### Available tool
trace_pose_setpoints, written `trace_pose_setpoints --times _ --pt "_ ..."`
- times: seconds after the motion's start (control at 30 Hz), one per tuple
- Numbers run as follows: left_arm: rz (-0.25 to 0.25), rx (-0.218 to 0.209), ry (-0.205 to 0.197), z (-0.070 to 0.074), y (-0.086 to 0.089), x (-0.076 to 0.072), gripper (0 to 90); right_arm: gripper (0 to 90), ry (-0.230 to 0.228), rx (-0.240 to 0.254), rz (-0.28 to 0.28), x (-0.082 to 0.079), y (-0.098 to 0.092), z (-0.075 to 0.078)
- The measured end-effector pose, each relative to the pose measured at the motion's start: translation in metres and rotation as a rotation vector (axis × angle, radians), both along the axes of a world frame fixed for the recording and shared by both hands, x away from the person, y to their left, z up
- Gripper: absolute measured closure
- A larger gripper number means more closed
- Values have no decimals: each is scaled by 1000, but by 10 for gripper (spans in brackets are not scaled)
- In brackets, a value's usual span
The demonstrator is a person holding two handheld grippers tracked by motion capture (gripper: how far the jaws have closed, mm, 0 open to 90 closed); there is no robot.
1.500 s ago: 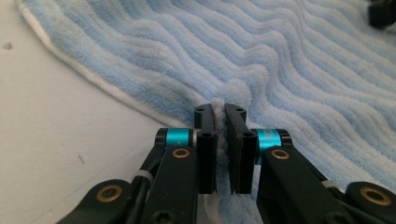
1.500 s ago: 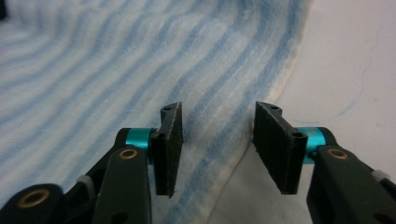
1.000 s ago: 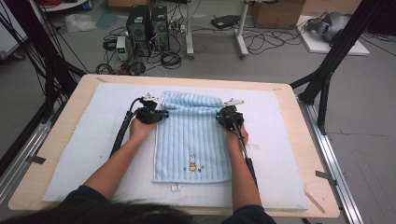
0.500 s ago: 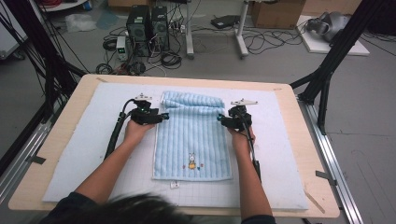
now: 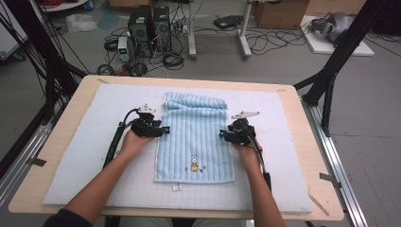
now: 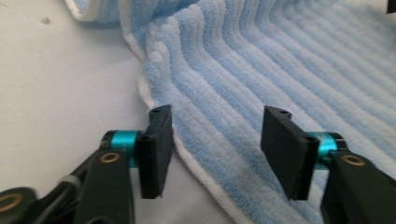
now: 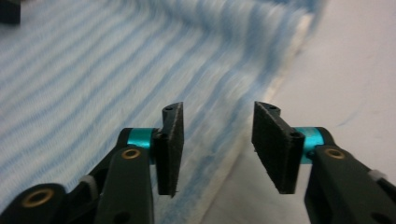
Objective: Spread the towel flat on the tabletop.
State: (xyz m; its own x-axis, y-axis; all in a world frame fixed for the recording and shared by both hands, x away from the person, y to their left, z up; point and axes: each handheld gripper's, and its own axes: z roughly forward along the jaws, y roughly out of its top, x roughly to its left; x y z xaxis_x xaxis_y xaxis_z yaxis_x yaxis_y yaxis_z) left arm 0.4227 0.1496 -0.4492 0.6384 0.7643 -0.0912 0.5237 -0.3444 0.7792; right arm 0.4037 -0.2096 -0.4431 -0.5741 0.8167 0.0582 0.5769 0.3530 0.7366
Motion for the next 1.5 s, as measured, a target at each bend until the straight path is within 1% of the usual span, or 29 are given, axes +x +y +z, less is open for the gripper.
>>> trace_pose_setpoints --times 0.03,0.07,0.1,0.13,0.17,0.2,0.27,0.3,0.33,0.37,0.43,0.47,0.5,0.53,0.57,0.6,0.67,0.7,0.73,0.8,0.83,0.93,1.13,1.23,1.3,1.4,1.43,1.47,1.5 --pt "-6 46 -32 1 -1 -1 587 668 1 -35 6 0 4 -2" --pt "-27 12 -18 1 0 0 749 848 -12 -41 14 0 7 -2" --pt "-14 27 -36 0 -2 0 843 857 -30 -55 28 0 10 -2" --pt "-9 43 -57 0 -2 1 858 863 -59 -99 21 1 13 -2" --pt "10 36 -63 -1 -2 4 860 863 -74 -116 7 2 16 -2" --pt "29 21 -57 -2 -1 6 861 863 -84 -115 -13 4 16 -3" --pt "39 3 -50 -1 1 9 856 856 -90 -90 -38 7 15 -5" --pt "41 -3 -52 -1 2 9 827 835 -89 -78 -48 7 14 -5" --pt "45 -11 -48 -1 3 9 733 794 -89 -75 -49 6 14 -5" --pt "40 -28 -30 0 4 8 626 744 -85 -66 -47 6 12 -5" --pt "27 -52 6 1 8 6 523 689 -61 -36 -29 3 10 -2" --pt "24 -66 11 2 9 4 475 656 -62 -41 -24 1 10 -1" --pt "21 -87 -2 3 10 0 467 627 -56 -34 -24 -2 10 2" --pt "16 -98 -14 4 11 -4 470 622 -68 -25 -18 -5 9 4" --pt "11 -104 -15 4 12 -9 469 609 -92 -17 -17 -10 9 7" --pt "-2 -99 -12 4 12 -13 467 603 -108 -13 -13 -15 8 9" --pt "-14 -110 -20 4 13 -24 461 598 -115 -1 4 -23 7 10" --pt "-26 -104 -11 4 14 -28 461 610 -113 -3 10 -28 7 10" --pt "-30 -105 -12 4 14 -32 450 620 -119 -6 19 -33 5 10" --pt "-32 -113 -22 5 15 -42 444 618 -112 3 22 -42 3 8" --pt "-39 -105 -19 6 15 -46 444 614 -104 1 22 -47 1 7" --pt "-48 -101 -35 8 15 -59 449 604 -105 12 28 -62 -1 5" --pt "-56 -115 -21 4 18 -85 466 591 -101 18 33 -89 -1 3" --pt "-94 -96 -23 0 18 -95 525 582 -105 20 41 -100 0 4" --pt "-118 -96 -11 -1 17 -102 539 580 -96 21 46 -106 0 4" --pt "-152 -83 -13 -1 13 -109 545 585 -82 16 62 -112 2 2" --pt "-161 -64 -15 -1 11 -111 545 600 -74 12 72 -114 2 1" --pt "-172 -30 -23 -1 8 -113 548 627 -64 3 82 -115 3 -1" --pt "-179 5 -41 -1 5 -115 587 658 -45 -11 87 -115 4 -3"
